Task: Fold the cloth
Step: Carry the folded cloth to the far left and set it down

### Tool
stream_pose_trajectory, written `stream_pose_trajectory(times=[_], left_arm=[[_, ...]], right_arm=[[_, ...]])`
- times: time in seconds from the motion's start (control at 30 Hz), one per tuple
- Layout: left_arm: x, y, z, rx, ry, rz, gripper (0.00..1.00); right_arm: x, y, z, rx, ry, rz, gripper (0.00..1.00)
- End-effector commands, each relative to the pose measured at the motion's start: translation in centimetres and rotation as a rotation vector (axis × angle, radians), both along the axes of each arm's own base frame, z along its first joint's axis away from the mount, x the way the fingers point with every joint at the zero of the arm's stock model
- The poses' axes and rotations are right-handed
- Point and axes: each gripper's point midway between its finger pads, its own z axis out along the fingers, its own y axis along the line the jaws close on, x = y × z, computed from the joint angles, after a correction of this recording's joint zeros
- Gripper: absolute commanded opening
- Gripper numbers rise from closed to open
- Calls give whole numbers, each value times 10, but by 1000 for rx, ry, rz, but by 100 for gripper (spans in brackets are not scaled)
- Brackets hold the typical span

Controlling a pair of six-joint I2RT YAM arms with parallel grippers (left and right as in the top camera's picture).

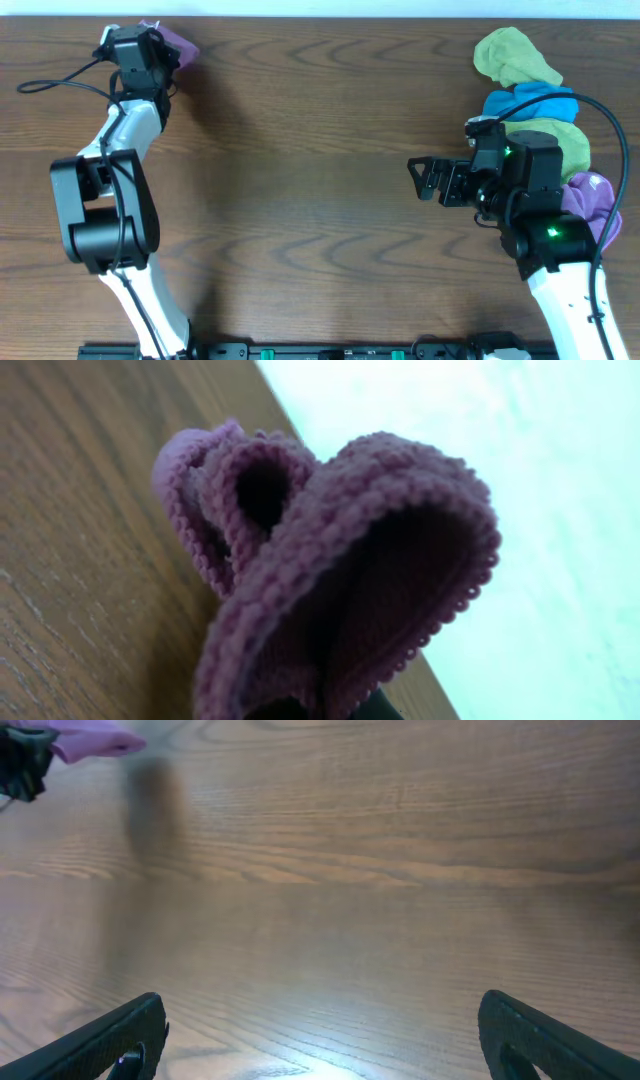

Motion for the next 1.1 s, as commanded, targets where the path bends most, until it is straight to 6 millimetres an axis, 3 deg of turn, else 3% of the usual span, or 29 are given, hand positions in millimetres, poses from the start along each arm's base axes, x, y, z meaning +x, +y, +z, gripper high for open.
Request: stream_pose_trajectory(times=[0.0, 0.2, 0.27, 0.33, 0.37, 0.5, 0.73, 0.93, 1.07], left_arm=[[3, 11, -17, 4, 22, 47, 6], [-3, 10, -34, -3, 80, 44, 7], [-7, 9, -39, -6, 105, 44, 28], [-10, 8, -42, -10, 124, 40, 67], [-11, 7, -44, -15, 131, 35, 94], [-19, 3, -44, -32, 175, 14, 95], [-35, 2, 0, 41, 185, -25, 95], [-63, 3, 16, 58, 272, -19, 95], [-85, -7, 31, 107, 330, -115, 95]], right_arm=[[-1, -1, 1, 11, 2, -8, 99], [-1, -1, 1, 11, 2, -9, 99], [-1, -1, 1, 11, 2, -8, 99], [-1, -1, 1, 11, 2, -8, 99], [-1, -1, 1, 11, 2, -9, 99], [-1, -1, 1, 11, 2, -9, 99], [-1, -1, 1, 11, 2, -8, 99], [-1, -1, 1, 11, 2, -9, 99], [-1, -1, 1, 11, 2, -9, 99]])
